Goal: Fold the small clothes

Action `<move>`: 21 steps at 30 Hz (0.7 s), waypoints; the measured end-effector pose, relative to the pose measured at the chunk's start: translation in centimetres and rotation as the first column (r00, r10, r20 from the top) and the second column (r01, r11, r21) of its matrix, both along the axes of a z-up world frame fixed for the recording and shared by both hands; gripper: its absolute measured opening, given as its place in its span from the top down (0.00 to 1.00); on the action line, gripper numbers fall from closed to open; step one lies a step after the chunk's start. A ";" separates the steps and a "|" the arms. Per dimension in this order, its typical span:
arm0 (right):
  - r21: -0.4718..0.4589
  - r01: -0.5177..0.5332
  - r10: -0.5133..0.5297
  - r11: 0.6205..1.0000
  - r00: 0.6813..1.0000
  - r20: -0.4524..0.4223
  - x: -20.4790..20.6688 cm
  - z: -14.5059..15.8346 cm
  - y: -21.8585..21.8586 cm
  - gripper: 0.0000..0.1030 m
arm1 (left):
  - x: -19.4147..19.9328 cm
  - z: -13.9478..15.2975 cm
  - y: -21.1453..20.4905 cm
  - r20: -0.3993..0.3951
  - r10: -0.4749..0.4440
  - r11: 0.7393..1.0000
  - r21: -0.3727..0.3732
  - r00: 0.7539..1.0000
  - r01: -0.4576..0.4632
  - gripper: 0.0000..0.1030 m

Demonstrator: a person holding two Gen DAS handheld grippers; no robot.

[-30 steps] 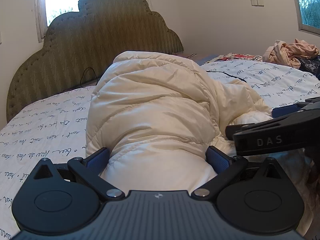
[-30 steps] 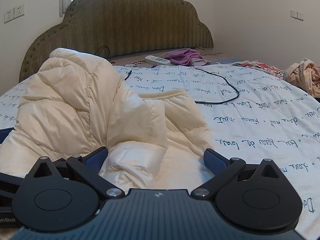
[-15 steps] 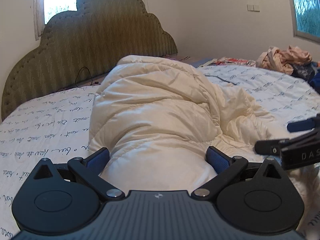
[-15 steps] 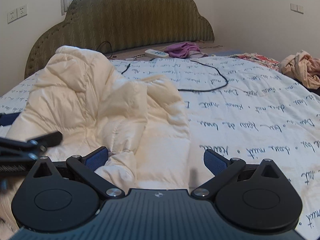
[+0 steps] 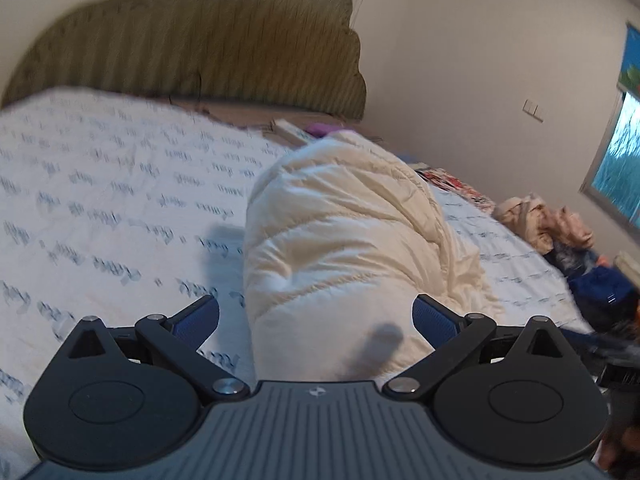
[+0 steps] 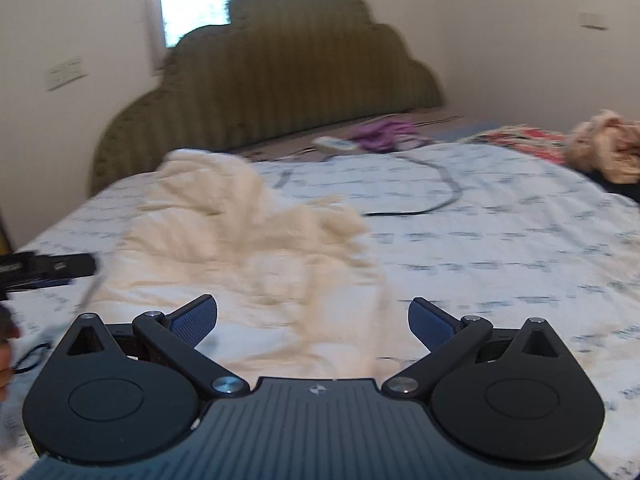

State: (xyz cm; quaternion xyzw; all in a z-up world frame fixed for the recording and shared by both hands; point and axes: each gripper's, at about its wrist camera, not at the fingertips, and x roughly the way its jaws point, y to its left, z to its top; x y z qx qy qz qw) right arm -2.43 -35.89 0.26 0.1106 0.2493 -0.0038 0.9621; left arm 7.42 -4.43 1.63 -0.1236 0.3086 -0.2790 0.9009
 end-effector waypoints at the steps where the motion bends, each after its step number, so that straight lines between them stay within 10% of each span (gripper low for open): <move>1: 0.046 -0.050 0.051 0.998 0.999 -0.010 0.6 -0.2 0.2 0.00 | 0.4 -0.4 0.2 -0.040 -0.007 1.000 -0.024 0.999 0.006 0.00; 3: 0.113 -0.088 0.096 0.990 0.993 -0.067 2.0 -1.4 0.6 0.04 | 1.0 -1.1 0.4 -0.111 -0.009 0.999 -0.052 0.994 0.004 0.00; 9: 0.195 -0.097 0.111 0.976 0.992 -0.066 1.5 -2.8 0.6 0.79 | 1.2 -2.7 0.6 -0.193 -0.037 0.995 -0.093 0.980 0.019 0.00; 12: 0.165 -0.050 0.059 0.985 0.997 -0.048 -0.1 -2.1 -0.2 0.88 | 1.7 -2.8 0.2 -0.216 -0.069 0.991 -0.124 0.974 0.042 0.00; 14: 0.120 -0.038 0.049 0.992 0.995 -0.087 -0.4 -2.6 -0.4 0.86 | 2.1 -3.1 -0.6 -0.227 -0.107 0.988 -0.130 0.968 0.079 0.00; 17: 0.069 -0.049 0.057 0.996 0.991 -0.122 -0.3 -3.1 0.0 0.53 | 2.5 -4.1 -1.4 -0.240 -0.110 0.988 -0.131 0.965 0.080 0.00; 19: 0.024 -0.015 0.017 1.000 0.995 -0.097 -0.5 -2.4 0.3 0.00 | 2.8 -4.7 -1.3 -0.256 -0.124 0.982 -0.169 0.959 0.082 0.00; 21: -0.046 0.037 -0.039 0.998 0.997 -0.060 -0.4 -2.0 0.5 0.00 | 3.4 -5.4 -1.1 -0.289 -0.145 0.971 -0.223 0.946 0.081 0.00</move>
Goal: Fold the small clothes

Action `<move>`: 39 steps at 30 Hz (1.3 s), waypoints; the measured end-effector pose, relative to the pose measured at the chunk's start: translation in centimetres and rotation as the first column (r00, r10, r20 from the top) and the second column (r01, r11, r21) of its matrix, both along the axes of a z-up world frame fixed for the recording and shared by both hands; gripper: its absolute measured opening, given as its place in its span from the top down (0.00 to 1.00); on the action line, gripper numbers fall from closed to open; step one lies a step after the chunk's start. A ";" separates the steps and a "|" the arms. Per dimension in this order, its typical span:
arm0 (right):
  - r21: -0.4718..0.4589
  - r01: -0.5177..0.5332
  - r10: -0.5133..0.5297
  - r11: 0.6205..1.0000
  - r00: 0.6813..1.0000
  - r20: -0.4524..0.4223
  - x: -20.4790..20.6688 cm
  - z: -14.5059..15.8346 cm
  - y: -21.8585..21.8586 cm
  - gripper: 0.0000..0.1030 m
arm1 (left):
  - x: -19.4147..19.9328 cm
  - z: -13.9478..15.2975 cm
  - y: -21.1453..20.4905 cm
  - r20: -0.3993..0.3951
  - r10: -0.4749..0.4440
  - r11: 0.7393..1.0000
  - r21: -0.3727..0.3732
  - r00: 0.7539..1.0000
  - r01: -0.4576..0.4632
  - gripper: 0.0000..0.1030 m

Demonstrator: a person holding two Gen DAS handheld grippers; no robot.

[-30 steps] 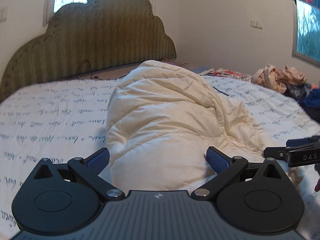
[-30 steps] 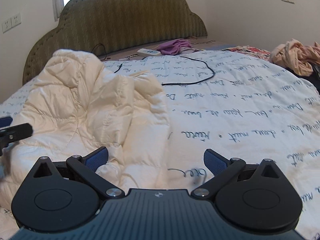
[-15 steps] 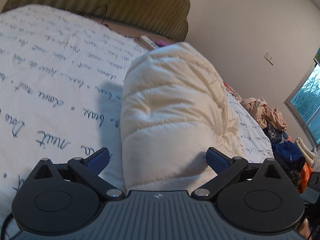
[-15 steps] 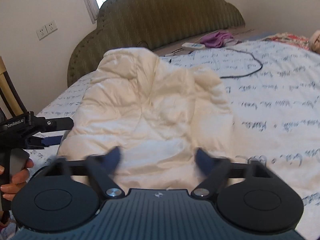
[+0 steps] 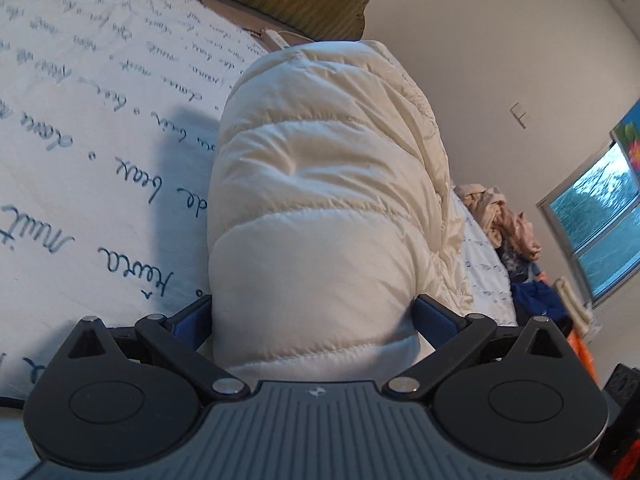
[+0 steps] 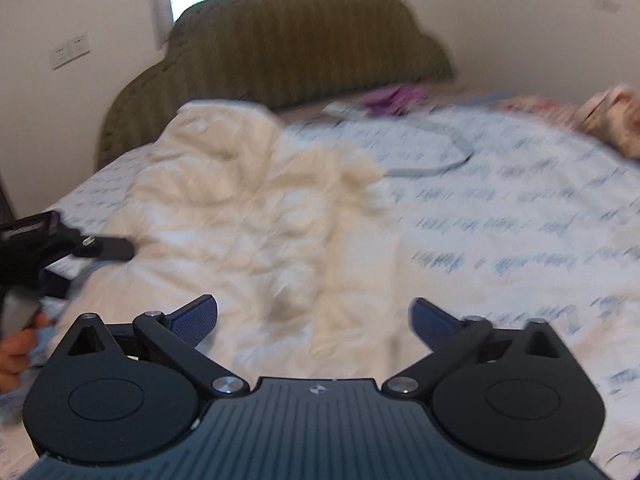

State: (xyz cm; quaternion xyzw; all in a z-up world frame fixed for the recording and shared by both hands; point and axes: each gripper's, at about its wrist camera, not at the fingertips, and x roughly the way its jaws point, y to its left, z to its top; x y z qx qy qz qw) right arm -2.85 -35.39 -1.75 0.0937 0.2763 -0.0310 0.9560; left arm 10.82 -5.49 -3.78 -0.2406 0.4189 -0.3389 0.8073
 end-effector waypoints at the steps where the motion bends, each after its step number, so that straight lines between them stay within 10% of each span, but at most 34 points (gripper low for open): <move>1: -0.012 0.016 -0.016 1.000 1.000 -0.021 0.5 -0.2 -0.2 0.00 | 0.4 -0.5 0.1 -0.031 -0.009 1.000 -0.030 0.999 0.008 0.00; 7: 0.423 -0.020 0.076 0.906 0.990 -0.115 4.4 -5.2 -4.2 0.02 | 1.5 -1.4 -0.3 -0.101 -0.052 0.994 -0.100 0.994 0.042 0.00; 11: 0.428 -0.049 0.094 0.903 0.992 -0.085 4.9 -5.3 -3.0 0.11 | 0.4 -0.4 -0.9 0.010 -0.025 0.999 -0.032 1.000 0.025 0.11; 13: 0.451 -0.074 0.119 0.889 0.990 -0.071 5.3 -5.0 -2.2 0.35 | -0.1 0.4 -0.8 0.079 -0.003 1.000 0.005 0.997 0.002 0.25; 21: 0.351 -0.155 0.162 0.923 0.987 0.010 7.8 -2.3 2.1 0.55 | -0.8 4.5 0.4 0.348 0.053 0.969 0.208 0.936 -0.132 0.36; 31: 0.150 -0.063 0.071 0.987 0.996 -0.045 7.8 -1.7 4.6 0.19 | -0.5 2.9 1.2 0.274 0.098 0.936 0.300 0.957 -0.182 0.19; 39: -0.041 0.046 -0.038 0.998 0.983 0.179 3.0 2.2 6.2 0.13 | -1.4 3.7 0.3 0.306 0.114 0.902 0.366 0.945 -0.227 0.13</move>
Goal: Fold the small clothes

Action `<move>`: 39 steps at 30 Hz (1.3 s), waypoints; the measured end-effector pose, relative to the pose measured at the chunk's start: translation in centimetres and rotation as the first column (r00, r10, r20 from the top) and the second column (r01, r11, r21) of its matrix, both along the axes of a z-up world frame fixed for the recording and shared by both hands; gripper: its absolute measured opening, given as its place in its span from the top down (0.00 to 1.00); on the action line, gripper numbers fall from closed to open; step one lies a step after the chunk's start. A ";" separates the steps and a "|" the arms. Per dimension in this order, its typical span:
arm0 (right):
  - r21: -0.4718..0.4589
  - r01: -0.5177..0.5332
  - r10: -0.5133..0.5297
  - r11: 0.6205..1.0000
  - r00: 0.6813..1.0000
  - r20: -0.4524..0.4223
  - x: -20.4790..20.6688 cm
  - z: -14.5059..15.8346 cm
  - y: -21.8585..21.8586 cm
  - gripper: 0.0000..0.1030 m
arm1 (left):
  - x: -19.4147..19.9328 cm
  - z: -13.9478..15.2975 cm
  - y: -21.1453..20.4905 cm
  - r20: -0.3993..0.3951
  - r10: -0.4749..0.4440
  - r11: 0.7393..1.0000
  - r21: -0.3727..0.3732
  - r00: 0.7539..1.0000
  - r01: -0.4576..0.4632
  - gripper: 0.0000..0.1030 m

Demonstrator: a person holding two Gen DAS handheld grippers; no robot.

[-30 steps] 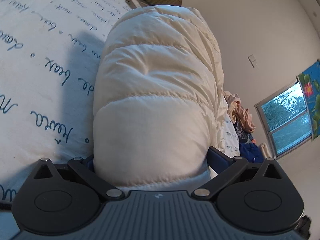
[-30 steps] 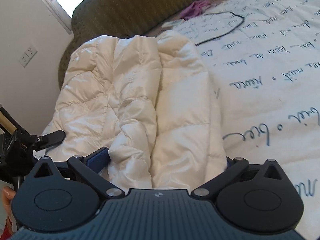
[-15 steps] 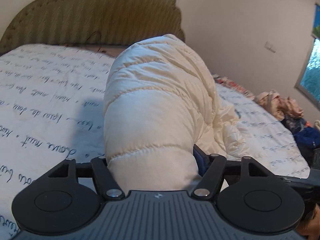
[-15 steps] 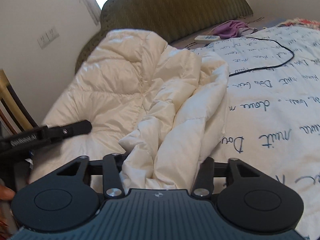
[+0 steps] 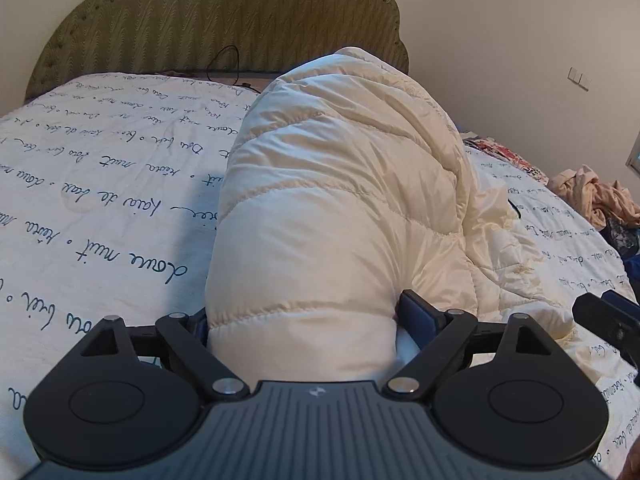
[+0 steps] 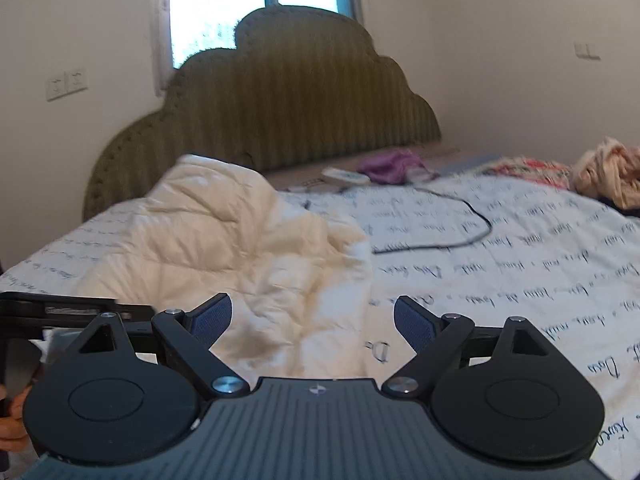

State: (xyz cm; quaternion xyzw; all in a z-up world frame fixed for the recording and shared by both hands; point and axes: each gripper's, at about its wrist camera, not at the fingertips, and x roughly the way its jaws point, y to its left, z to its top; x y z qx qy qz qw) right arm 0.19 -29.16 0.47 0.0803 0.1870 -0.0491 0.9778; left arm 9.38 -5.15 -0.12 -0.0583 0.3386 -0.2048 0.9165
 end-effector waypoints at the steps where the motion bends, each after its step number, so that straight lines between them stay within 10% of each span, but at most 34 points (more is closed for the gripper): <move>1: -0.012 -0.018 0.018 1.000 1.000 -0.005 0.0 0.0 0.6 0.15 | 0.0 0.0 0.0 0.003 0.004 1.000 0.008 1.000 -0.004 0.12; 12: -0.031 -0.064 0.058 0.997 0.984 -0.170 3.4 -4.0 1.7 0.22 | -2.8 1.1 -0.4 0.128 -0.020 0.989 0.150 0.992 0.000 0.05; 20: -0.032 -0.062 0.057 0.998 0.987 -0.153 2.6 -3.8 2.0 0.63 | -5.3 0.6 0.0 0.160 -0.005 0.988 0.156 0.987 -0.020 0.05; 28: 0.004 -0.037 0.037 0.999 0.986 -0.165 1.3 -3.7 1.7 0.26 | -7.0 0.1 0.9 0.168 0.015 0.989 0.145 0.986 -0.040 0.05; 39: 0.083 -0.035 0.053 0.996 0.972 -0.228 -3.1 -5.0 2.2 0.09 | -10.8 -2.0 2.9 0.176 0.045 0.989 0.131 0.983 -0.069 0.00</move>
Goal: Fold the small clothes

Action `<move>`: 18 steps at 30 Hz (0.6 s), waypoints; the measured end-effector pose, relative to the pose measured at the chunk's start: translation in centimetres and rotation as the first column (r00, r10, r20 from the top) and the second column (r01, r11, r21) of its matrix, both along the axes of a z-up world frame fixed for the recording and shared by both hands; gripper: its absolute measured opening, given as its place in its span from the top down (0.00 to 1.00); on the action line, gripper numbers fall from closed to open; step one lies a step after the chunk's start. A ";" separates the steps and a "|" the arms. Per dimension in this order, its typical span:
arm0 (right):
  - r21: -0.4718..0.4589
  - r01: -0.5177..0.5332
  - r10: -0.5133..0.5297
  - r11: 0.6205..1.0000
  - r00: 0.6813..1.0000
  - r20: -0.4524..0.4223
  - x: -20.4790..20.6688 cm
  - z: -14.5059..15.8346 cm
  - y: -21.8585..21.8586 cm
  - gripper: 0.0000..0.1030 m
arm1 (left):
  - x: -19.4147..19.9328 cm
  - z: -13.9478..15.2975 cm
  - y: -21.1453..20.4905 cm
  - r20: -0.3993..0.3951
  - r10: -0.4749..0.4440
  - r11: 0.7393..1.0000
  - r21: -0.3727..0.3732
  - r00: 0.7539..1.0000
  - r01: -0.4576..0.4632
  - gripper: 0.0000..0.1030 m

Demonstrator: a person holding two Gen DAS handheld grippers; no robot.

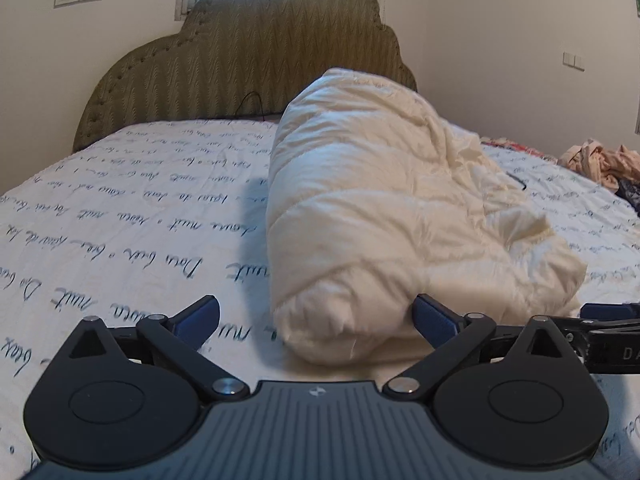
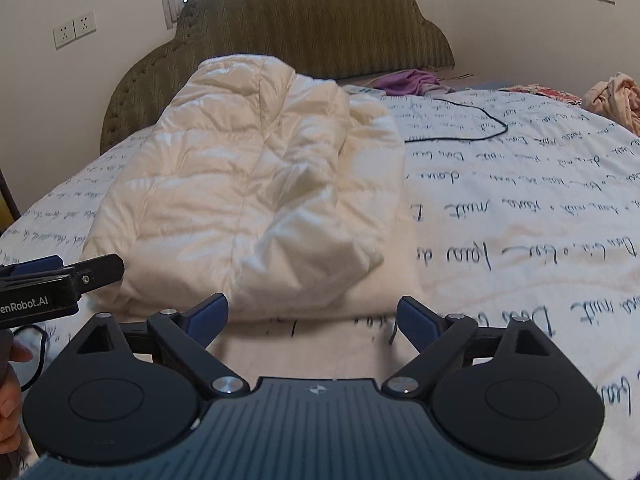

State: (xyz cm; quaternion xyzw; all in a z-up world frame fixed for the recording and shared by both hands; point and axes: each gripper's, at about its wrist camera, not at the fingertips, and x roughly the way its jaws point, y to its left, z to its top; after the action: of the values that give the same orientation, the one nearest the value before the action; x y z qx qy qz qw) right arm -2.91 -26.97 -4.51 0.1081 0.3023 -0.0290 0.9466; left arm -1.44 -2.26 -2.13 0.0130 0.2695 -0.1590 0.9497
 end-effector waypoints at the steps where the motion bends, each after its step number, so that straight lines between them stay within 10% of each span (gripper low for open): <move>1: -0.004 -0.002 0.002 1.000 1.000 -0.003 -0.2 -0.1 0.3 0.08 | -0.2 -0.2 0.1 -0.009 0.003 1.000 0.007 1.000 -0.002 0.00; 18: -0.045 -0.034 0.032 0.998 0.999 -0.024 -1.8 -0.9 2.4 0.00 | -1.9 -0.8 0.9 -0.038 0.012 1.000 0.026 0.999 -0.011 0.00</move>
State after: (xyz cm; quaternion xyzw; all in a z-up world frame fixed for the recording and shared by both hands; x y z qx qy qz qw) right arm -4.71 -24.54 -5.39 0.0813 0.3145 -0.0215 0.9455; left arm -3.30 -1.34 -2.90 0.0204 0.2897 -0.1502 0.9450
